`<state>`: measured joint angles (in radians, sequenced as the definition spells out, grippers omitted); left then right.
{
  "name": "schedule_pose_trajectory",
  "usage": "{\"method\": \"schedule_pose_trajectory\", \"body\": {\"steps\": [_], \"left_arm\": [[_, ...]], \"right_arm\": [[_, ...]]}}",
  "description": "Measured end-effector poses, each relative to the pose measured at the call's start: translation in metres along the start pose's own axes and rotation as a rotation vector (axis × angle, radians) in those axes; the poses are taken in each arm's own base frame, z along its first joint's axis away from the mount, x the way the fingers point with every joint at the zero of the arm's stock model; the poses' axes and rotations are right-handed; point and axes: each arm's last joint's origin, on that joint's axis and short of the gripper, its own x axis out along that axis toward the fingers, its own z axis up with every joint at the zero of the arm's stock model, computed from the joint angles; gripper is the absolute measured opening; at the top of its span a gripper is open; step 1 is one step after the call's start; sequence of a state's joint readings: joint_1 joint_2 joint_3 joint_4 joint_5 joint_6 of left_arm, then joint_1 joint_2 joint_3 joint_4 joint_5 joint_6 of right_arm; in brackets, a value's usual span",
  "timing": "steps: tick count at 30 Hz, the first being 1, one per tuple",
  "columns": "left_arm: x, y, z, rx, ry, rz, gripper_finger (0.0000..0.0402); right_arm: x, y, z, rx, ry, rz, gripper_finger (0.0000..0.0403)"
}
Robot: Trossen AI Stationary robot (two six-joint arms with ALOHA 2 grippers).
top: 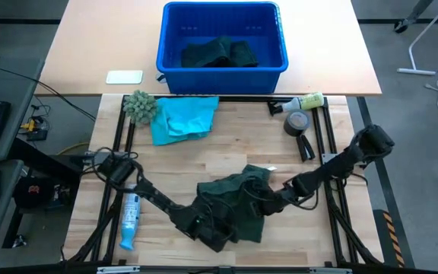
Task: Fold laundry
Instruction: Fold the green polo shirt from the blue laundry bin
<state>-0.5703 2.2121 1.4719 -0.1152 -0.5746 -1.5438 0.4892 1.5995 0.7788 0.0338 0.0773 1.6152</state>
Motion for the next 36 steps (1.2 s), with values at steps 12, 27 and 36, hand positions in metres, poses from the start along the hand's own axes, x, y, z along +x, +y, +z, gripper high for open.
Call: {"method": "schedule_pose_trajectory", "body": {"steps": [12,27,36], "left_arm": [[0.014,0.007,0.008,0.028,0.062,0.075,0.0000],[0.012,0.007,0.005,0.076,0.093,0.078,0.0000],[-0.011,-0.002,0.020,0.158,0.039,0.109,0.0000]], "right_arm": [[0.031,-0.013,0.024,0.069,-0.094,-0.092,0.0000],[-0.002,0.064,0.155,-0.162,-0.389,-0.163,0.0000],[-0.067,0.101,0.174,-0.589,-0.256,-0.453,0.0000]]}}
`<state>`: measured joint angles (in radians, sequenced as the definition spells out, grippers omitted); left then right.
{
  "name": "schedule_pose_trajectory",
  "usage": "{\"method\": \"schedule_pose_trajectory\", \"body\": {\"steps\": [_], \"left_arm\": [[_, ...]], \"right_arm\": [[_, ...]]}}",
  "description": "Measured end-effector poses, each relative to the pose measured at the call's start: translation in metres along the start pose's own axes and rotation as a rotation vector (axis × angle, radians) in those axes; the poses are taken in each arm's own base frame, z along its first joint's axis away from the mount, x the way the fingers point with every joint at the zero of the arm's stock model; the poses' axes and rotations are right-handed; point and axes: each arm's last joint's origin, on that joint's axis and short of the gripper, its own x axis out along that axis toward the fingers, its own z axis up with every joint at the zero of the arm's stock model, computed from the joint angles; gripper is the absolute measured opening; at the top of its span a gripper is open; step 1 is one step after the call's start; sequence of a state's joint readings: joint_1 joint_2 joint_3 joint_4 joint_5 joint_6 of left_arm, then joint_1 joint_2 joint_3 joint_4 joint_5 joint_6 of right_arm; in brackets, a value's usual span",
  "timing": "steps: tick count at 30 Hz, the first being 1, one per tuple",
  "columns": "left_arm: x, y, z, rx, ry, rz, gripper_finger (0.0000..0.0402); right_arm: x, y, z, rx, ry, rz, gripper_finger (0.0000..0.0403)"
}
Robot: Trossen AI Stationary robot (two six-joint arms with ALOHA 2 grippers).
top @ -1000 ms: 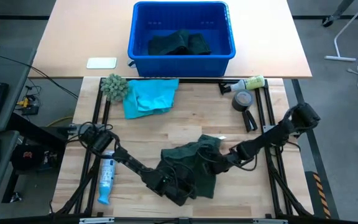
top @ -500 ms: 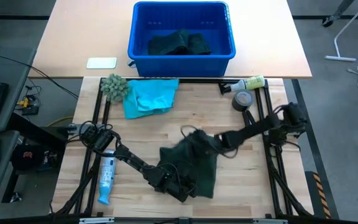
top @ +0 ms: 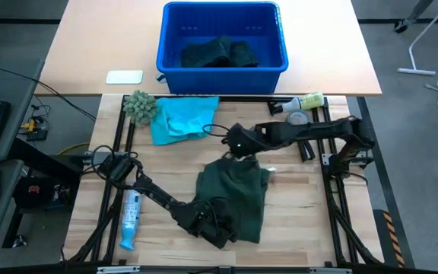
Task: Fold laundry
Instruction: Fold the green polo shirt from the blue laundry bin
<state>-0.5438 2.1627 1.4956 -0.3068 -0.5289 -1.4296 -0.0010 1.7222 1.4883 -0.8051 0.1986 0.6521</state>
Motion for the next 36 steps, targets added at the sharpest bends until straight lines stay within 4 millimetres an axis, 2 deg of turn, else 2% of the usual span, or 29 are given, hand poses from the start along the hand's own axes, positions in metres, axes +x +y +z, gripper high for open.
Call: {"method": "schedule_pose_trajectory", "body": {"steps": [3,7,11,14,16,19,23,25,29,36], "left_arm": [[-0.015,0.002,0.016,0.077,-0.051,0.063,0.0000],[-0.037,0.007,0.043,0.191,-0.109,0.154,0.0000],[-0.059,0.011,0.071,0.341,-0.143,0.226,0.0000],[-0.058,0.024,0.087,0.413,-0.111,0.262,0.0000],[-0.049,0.037,0.092,0.408,-0.062,0.266,0.0000],[-0.031,0.052,0.086,0.353,0.015,0.194,0.0000],[-0.026,0.040,0.069,0.274,0.031,-0.057,0.0000],[-0.026,0.032,0.058,0.253,0.000,-0.135,0.0000],[-0.024,0.028,0.038,0.214,-0.012,-0.171,0.0000],[0.003,0.042,0.003,0.082,0.047,-0.112,0.0000]], "right_arm": [[-0.020,-0.008,-0.012,-0.082,0.093,-0.063,0.0000],[-0.047,-0.019,-0.043,-0.106,0.178,-0.104,0.0000],[-0.068,-0.025,-0.081,0.032,0.159,-0.050,0.0000],[-0.069,-0.025,-0.107,0.208,0.120,0.045,0.0000],[-0.061,-0.021,-0.119,0.337,0.078,0.128,0.0000],[-0.039,-0.014,-0.127,0.472,0.006,0.220,0.0000],[-0.002,-0.017,-0.126,0.588,0.001,0.166,0.0000],[0.014,-0.022,-0.123,0.611,0.003,0.103,0.0000],[0.035,-0.033,-0.109,0.658,-0.020,0.057,0.0000],[0.058,-0.047,-0.100,0.581,0.094,0.064,0.0000]]}}
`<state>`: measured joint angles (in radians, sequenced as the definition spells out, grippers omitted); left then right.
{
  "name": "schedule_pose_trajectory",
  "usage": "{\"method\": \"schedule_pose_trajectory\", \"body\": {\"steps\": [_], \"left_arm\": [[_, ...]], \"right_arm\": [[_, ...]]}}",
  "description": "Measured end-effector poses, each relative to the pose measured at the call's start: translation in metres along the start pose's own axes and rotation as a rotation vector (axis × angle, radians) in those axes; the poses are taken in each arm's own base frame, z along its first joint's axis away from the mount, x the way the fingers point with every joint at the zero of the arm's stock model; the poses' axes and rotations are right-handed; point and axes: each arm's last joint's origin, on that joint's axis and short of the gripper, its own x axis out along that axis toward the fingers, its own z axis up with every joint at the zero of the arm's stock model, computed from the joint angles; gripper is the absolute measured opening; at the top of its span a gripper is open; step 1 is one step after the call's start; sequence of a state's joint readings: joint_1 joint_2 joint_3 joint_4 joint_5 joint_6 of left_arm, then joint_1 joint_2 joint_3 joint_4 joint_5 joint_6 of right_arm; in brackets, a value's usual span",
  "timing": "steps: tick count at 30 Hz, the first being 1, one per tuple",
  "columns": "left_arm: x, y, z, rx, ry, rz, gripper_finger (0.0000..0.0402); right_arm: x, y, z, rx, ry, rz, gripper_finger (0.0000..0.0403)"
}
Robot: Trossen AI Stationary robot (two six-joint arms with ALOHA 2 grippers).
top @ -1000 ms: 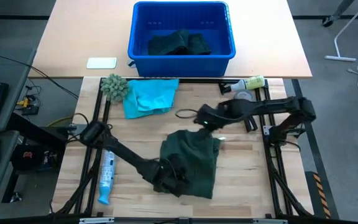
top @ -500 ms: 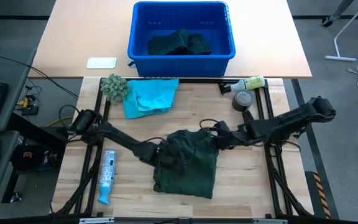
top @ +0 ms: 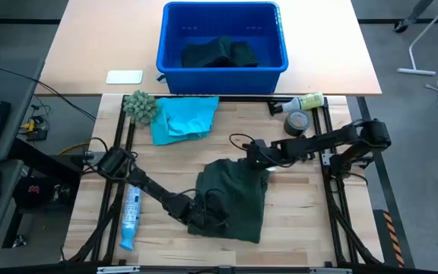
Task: Fold laundry
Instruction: Fold the green polo shirt from the blue laundry bin
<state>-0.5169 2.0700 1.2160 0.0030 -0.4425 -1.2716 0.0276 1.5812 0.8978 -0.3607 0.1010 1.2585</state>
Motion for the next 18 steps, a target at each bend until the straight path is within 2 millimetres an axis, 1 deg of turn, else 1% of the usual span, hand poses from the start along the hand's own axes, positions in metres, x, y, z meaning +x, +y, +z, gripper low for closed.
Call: {"method": "schedule_pose_trajectory", "body": {"steps": [2,4,8,11,15,18], "left_arm": [[0.006,0.004,-0.007,-0.031,0.022,0.015,0.0000],[0.010,0.006,-0.009,-0.060,0.038,0.017,0.0000],[0.011,0.006,-0.010,-0.062,0.051,0.017,0.0000],[0.010,0.006,-0.011,-0.057,0.053,0.016,0.0000],[0.010,0.006,-0.012,-0.060,0.061,0.016,0.0000],[0.009,0.005,-0.009,-0.057,0.065,0.010,0.0000]], "right_arm": [[0.001,-0.001,0.002,-0.006,0.007,0.000,0.0000],[0.001,-0.004,0.003,-0.024,0.015,-0.023,0.0000],[-0.001,-0.026,0.008,-0.047,0.040,-0.230,0.0000],[-0.005,-0.037,0.013,-0.060,0.012,-0.336,0.0000],[-0.020,-0.036,0.021,-0.049,-0.076,-0.316,0.0000],[-0.039,-0.035,0.026,-0.024,-0.142,-0.265,0.0000]]}}
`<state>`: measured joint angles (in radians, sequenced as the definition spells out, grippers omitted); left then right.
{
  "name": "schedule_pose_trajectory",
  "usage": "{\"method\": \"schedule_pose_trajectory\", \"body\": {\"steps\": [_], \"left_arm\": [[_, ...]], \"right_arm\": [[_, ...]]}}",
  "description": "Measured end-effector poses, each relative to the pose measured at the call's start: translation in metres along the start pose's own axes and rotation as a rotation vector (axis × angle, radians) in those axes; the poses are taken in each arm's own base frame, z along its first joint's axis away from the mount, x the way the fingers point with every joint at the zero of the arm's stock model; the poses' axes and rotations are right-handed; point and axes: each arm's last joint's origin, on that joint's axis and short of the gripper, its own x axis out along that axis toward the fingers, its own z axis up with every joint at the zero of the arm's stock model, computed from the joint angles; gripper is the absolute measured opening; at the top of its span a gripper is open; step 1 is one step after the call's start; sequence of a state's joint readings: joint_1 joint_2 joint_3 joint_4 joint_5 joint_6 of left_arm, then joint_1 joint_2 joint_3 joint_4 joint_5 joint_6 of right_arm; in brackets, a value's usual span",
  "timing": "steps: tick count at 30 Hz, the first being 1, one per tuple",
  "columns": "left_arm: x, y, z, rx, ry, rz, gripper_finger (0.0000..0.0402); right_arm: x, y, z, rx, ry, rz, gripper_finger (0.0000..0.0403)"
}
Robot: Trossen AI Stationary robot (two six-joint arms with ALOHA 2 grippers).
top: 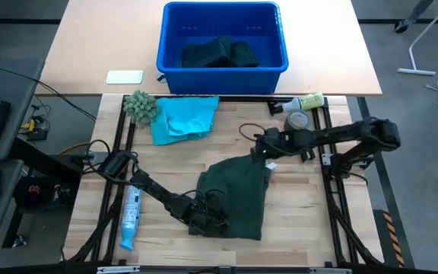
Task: Fold laundry
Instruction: Fold the green polo shirt from the blue laundry bin, then stack the light blue shorts on top of the green polo shirt
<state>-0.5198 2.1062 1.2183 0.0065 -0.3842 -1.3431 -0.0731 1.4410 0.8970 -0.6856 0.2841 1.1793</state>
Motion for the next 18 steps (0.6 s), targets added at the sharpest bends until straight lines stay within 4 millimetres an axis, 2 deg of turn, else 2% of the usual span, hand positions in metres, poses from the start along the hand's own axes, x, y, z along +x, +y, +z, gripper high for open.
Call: {"method": "schedule_pose_trajectory", "body": {"steps": [6,11,15,18], "left_arm": [[-0.006,-0.002,0.018,0.097,0.007,-0.015,0.0000],[-0.016,-0.008,0.047,0.185,0.022,-0.069,0.0000],[-0.046,-0.014,0.082,0.320,-0.035,-0.067,0.0000],[-0.078,0.000,0.118,0.412,-0.089,0.114,0.0000]], "right_arm": [[-0.044,-0.012,0.011,0.043,-0.077,0.147,0.0000],[-0.078,-0.025,0.008,0.024,-0.075,0.269,0.0000],[-0.100,-0.035,0.001,0.056,-0.096,0.336,0.0000],[-0.107,-0.040,-0.002,0.073,-0.112,0.348,0.0000]]}}
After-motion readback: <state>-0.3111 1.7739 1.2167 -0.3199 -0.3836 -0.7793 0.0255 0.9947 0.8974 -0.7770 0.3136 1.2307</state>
